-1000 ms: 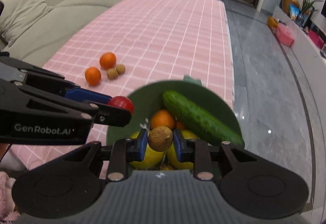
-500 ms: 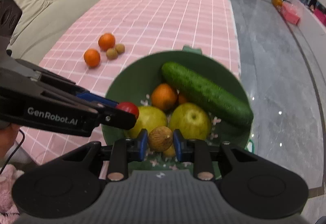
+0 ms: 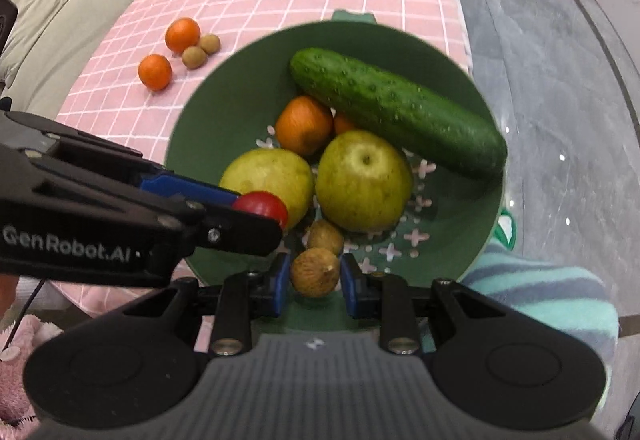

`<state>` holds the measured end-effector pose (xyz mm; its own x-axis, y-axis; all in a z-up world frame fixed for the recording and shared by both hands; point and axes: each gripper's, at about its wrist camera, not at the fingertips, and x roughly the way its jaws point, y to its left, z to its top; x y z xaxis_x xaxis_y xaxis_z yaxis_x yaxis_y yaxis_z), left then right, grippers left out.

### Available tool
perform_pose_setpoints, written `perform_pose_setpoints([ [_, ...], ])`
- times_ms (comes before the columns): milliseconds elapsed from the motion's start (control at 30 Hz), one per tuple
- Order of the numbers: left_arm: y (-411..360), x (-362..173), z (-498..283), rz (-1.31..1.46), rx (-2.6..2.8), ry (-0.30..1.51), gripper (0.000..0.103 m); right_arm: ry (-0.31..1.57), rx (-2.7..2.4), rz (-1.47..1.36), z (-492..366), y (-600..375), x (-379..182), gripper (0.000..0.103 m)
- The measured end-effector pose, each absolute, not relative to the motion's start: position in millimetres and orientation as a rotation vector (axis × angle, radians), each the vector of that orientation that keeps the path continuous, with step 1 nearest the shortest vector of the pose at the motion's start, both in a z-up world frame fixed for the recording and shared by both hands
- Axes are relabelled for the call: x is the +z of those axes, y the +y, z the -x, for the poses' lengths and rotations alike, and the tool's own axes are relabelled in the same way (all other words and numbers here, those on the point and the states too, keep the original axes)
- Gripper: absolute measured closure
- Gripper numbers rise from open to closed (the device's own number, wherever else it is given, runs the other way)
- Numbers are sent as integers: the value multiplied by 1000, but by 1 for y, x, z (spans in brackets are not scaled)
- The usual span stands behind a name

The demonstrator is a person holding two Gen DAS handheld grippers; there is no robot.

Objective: Organize fruits
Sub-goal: 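Carry the tomato with the left tool while the right tool carries the kiwi to the colander, then open both tools to drop the tomato and kiwi into the colander, then withdraw both tools from the colander toward the last oranges and kiwis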

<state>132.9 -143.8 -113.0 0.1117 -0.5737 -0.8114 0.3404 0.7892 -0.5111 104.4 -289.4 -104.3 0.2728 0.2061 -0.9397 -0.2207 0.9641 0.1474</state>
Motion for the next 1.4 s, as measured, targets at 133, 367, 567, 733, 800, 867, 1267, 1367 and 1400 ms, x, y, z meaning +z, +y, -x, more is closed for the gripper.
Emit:
perform_pose_setpoints([
  [133, -148, -113, -134, 217, -672, 1309, 70, 1254, 280, 15, -103, -290, -101, 77],
  [367, -157, -115, -133, 202, -651, 1355, 70, 1176, 188, 80, -93, -299, -84, 66],
  [567, -159, -118, -133, 209, -635, 1376, 70, 1115, 183, 133, -87, -300, -77, 63],
  [733, -157, -119, -133, 237, -641, 1378, 59, 1119, 185, 119, -88, -302, -77, 62],
  [800, -156, -118, -133, 251, -645, 1381, 55, 1118, 185, 114, -88, -302, -77, 62],
  [867, -157, -116, -133, 250, -650, 1373, 50, 1118, 184, 113, -87, -302, -77, 62],
  [1267, -125, -71, -124, 152, -553, 1139, 50, 996, 151, -10, -86, -304, -54, 55],
  [1367, -108, -61, -122, 133, -473, 1061, 50, 951, 141, -17, -88, -294, -48, 55],
  [1400, -102, -59, -122, 136, -453, 1040, 50, 937, 141, -25, -90, -291, -46, 55],
])
